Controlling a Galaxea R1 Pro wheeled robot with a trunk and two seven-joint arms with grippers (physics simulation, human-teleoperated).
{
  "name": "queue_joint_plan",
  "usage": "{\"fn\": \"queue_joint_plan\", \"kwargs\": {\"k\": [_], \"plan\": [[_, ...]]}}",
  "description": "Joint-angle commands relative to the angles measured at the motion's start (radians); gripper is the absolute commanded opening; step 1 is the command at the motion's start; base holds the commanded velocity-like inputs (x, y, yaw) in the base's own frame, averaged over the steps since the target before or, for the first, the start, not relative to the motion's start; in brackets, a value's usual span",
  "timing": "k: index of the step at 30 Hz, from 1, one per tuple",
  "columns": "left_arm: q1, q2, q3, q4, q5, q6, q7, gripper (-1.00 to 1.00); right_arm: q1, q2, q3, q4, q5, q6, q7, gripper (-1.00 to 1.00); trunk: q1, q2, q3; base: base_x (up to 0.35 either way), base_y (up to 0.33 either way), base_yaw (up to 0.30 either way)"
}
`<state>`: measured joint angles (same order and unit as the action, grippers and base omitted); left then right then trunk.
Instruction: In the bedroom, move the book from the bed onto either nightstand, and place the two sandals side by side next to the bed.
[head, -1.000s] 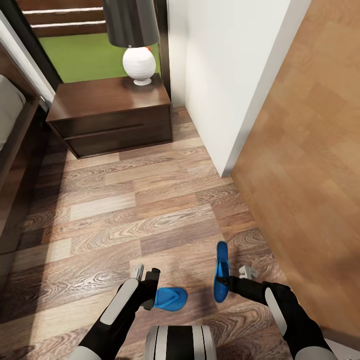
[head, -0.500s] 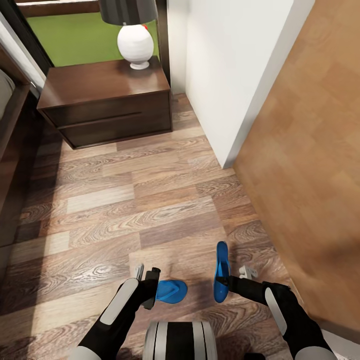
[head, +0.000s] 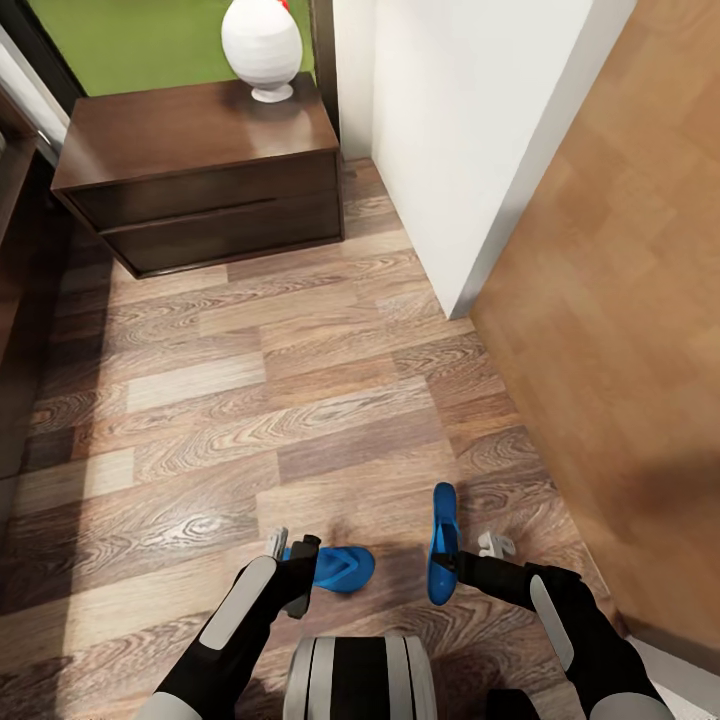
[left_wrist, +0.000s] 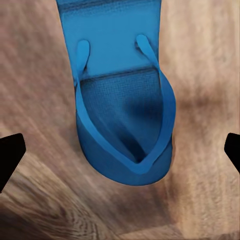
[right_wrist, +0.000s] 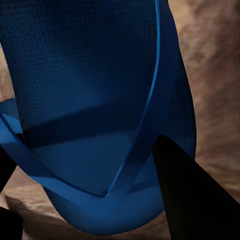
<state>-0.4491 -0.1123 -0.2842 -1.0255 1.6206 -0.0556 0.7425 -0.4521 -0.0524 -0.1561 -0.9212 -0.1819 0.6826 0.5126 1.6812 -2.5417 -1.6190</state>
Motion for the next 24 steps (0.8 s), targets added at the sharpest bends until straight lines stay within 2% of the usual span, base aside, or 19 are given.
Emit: {"fn": "queue_joint_plan", "kwargs": {"k": [1, 19, 22, 23, 24], "plan": [[0.000, 0.000, -0.001, -0.002, 0.007, -0.006, 0.003, 1.00, 0.000, 0.000, -0.002, -0.001, -0.007, 0.008, 0.001, -1.00, 0.000, 0.000, -0.001, 0.000, 0.000, 0.000], [0.000, 0.000, -0.001, -0.007, 0.007, -0.005, 0.003, 1.00, 0.000, -0.001, -0.003, -0.017, -0.007, 0.010, 0.002, -1.00, 0.000, 0.000, -0.001, 0.000, 0.000, 0.000], [0.000, 0.000, -0.001, -0.007, 0.007, -0.005, 0.003, 1.00, 0.000, -0.001, -0.004, -0.072, -0.008, 0.053, 0.004, -1.00, 0.000, 0.000, -0.001, 0.000, 0.000, 0.000], [0.000, 0.000, -0.001, -0.007, 0.007, -0.005, 0.003, 1.00, 0.000, -0.002, -0.005, -0.103, -0.011, 0.090, 0.004, -1.00, 0.000, 0.000, -0.001, 0.000, 0.000, 0.000], [0.000, 0.000, -0.001, -0.007, 0.007, -0.004, 0.003, 1.00, 0.000, -0.005, -0.004, -0.160, -0.021, 0.160, 0.006, -1.00, 0.000, 0.000, -0.001, 0.000, 0.000, 0.000]]}}
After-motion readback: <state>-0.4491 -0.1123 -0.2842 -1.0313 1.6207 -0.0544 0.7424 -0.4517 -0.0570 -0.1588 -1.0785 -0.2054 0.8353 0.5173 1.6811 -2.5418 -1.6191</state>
